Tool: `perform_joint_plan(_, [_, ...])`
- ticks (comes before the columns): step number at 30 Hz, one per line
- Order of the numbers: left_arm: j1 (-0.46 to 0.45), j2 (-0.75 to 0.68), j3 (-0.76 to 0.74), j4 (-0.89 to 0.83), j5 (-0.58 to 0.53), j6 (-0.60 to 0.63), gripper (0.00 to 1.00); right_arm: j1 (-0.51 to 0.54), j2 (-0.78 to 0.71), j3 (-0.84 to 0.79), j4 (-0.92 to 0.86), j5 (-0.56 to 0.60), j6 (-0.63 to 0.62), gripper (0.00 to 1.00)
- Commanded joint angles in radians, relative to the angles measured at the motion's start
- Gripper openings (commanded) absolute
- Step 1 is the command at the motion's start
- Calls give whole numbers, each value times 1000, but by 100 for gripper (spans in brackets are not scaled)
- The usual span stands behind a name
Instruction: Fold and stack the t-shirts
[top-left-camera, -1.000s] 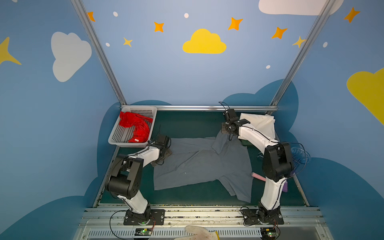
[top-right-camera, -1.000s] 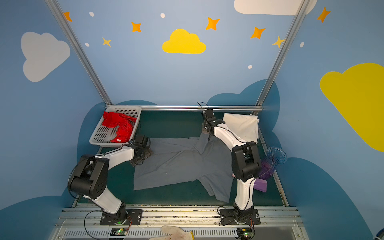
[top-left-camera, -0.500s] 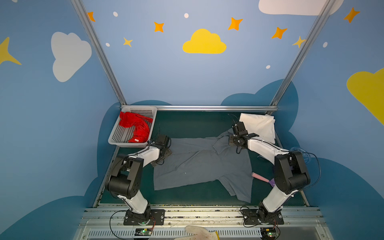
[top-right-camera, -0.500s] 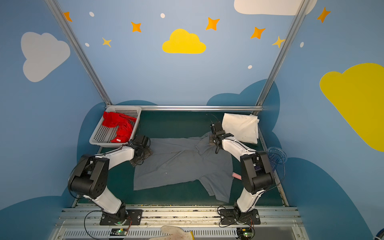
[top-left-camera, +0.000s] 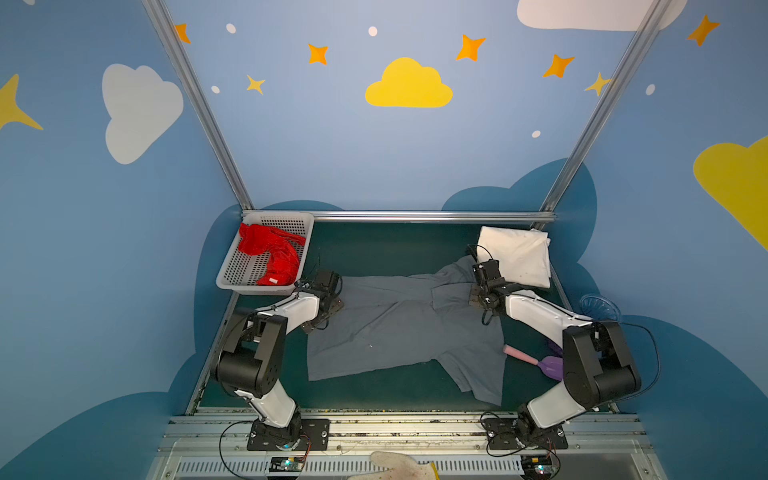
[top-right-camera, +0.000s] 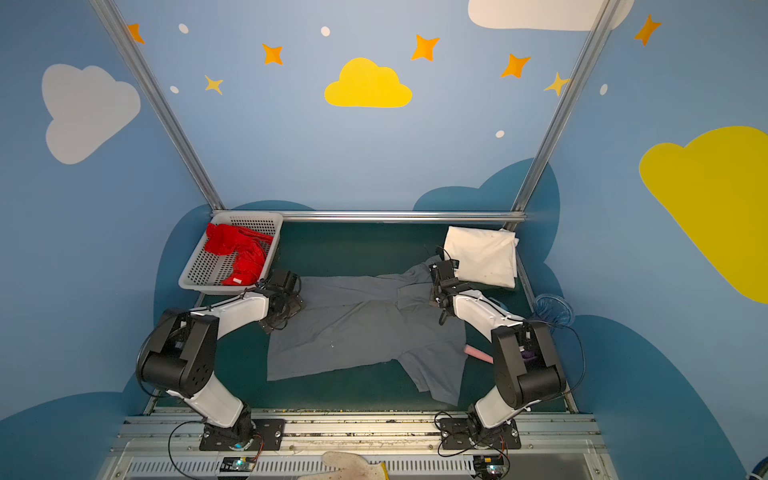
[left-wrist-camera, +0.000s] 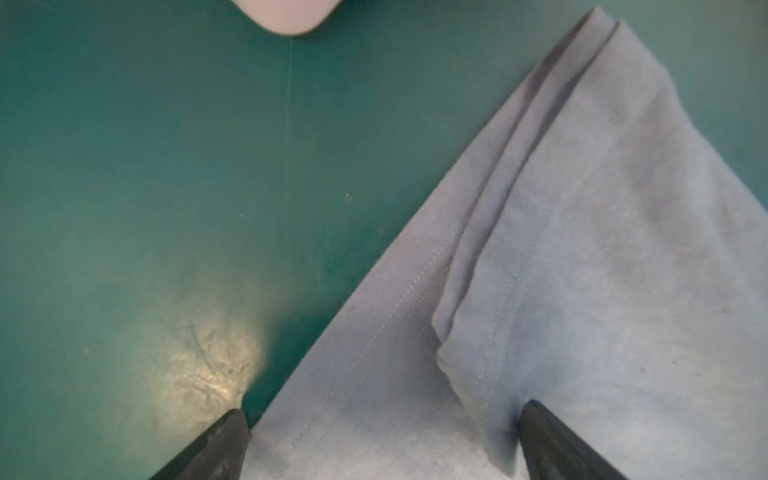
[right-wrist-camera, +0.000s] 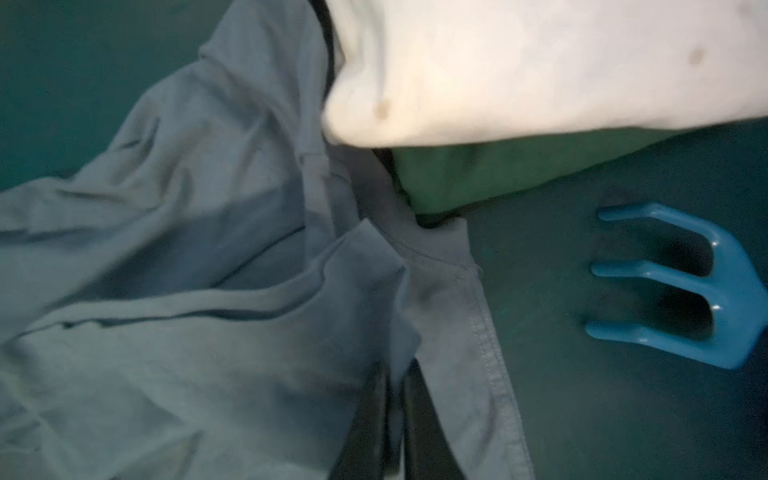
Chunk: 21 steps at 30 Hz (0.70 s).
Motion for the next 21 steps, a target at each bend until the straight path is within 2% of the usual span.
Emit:
perform_joint_plan(1, [16, 40, -26, -54, 15, -19, 100, -5, -50, -46, -16, 29, 43, 18])
perform_joint_plan(3, [19, 39, -26, -54, 15, -20, 100, -5, -70, -67, -23, 7, 49, 31])
perform_joint_plan(5, [17, 40, -26, -54, 17, -19, 100, -4, -90, -77, -48, -1, 63, 52])
perform_joint_plan(8, [17, 41, -20, -58, 35, -6, 100, -6, -141, -87, -77, -11, 89, 53])
perform_joint_plan(12, [9, 21, -13, -61, 98, 21, 100, -5, -147, 6, -137, -112, 89, 63])
perform_joint_plan(17, [-68, -84, -46, -31, 129, 75, 100, -4, 46, 257, -241, -272, 33, 66])
perform_joint_plan(21, [-121, -192, -64, -41, 106, 91, 100, 6, 284, 508, -362, -304, -18, 67])
